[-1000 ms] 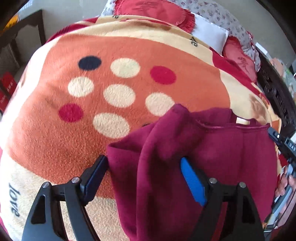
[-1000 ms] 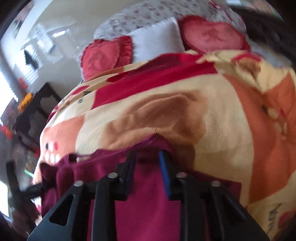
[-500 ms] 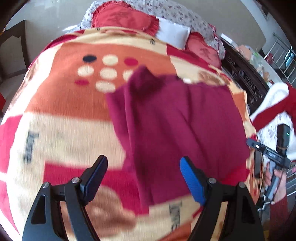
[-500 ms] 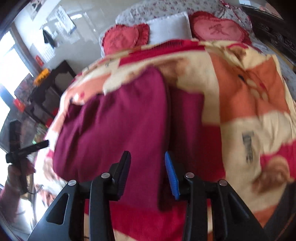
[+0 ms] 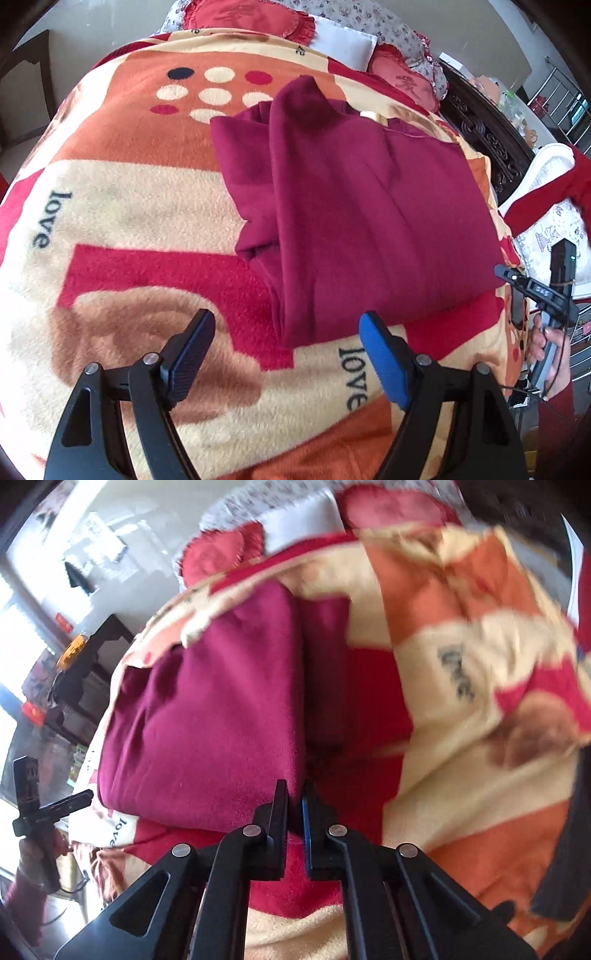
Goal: Fold small clothes
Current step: 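Lay the hem over the collar and open both grippers, then move both open grippers to the folded sweatshirt's collar edge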
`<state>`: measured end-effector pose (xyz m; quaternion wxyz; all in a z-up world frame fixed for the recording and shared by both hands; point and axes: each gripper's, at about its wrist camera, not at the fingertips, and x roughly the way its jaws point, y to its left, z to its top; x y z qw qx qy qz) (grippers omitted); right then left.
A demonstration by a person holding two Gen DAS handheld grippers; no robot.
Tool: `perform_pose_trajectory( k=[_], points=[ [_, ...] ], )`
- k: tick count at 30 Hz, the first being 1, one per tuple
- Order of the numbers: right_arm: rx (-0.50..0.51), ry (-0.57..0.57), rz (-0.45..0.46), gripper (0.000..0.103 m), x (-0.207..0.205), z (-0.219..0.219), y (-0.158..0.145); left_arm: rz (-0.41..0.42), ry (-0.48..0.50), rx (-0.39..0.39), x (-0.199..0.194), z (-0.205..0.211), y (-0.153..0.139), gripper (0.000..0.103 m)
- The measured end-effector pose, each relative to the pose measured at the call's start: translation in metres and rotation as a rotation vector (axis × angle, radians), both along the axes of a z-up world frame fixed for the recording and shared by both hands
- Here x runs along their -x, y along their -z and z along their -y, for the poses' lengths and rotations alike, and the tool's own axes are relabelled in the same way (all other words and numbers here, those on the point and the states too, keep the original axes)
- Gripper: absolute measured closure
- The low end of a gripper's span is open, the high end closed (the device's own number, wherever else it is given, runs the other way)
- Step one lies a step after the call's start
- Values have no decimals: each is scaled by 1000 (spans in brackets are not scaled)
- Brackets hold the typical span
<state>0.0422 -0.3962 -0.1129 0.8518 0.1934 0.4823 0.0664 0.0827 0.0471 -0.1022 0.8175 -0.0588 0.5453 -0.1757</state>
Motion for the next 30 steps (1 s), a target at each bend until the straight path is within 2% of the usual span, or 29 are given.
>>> perform_pose_trajectory(
  k=[2, 3, 4, 6, 7, 9, 10, 12, 15, 17, 19, 23, 26, 30],
  points=[
    [-3, 18, 24, 103, 0, 2, -7, -12, -14, 16, -4, 0, 5, 24],
    [9, 23, 31, 94, 0, 3, -10, -15, -16, 23, -6, 0, 7, 27],
    [22, 24, 45, 89, -1, 3, -14, -18, -19, 25, -7, 1, 8, 29],
    [40, 17, 54, 88, -4, 0, -18, -19, -31, 10, -10, 1, 13, 29],
    [57, 6, 39, 88, -7, -3, -16, -23, -37, 3, -10, 2, 14, 29],
    [148, 16, -46, 88, -15, -7, -4, -36, -45, 0, -11, 2, 16, 29],
    [152, 16, -57, 88, -16, -7, -2, -35, -46, 1, -11, 2, 15, 29],
    [155, 46, -28, 88, -14, -5, -11, -9, -46, -4, -11, 2, 5, 29],
    [224, 101, 84, 88, -16, -9, -44, 59, -50, -25, -18, 4, -12, 29],
    [221, 75, 139, 88, -30, -21, -60, 98, -57, -55, -31, 10, -19, 28],
    [211, 38, 153, 88, -50, -34, -64, 122, -78, -81, -44, 14, -22, 28],
    [226, -15, 135, 88, -97, -61, -49, 198, -133, -158, -79, 28, -20, 28],
    [242, -25, 118, 88, -129, -72, -37, 187, -163, -185, -103, 31, -12, 28],
    [291, 35, 143, 88, -153, -69, -30, 161, -198, -202, -127, 26, 4, 28]
  ],
)
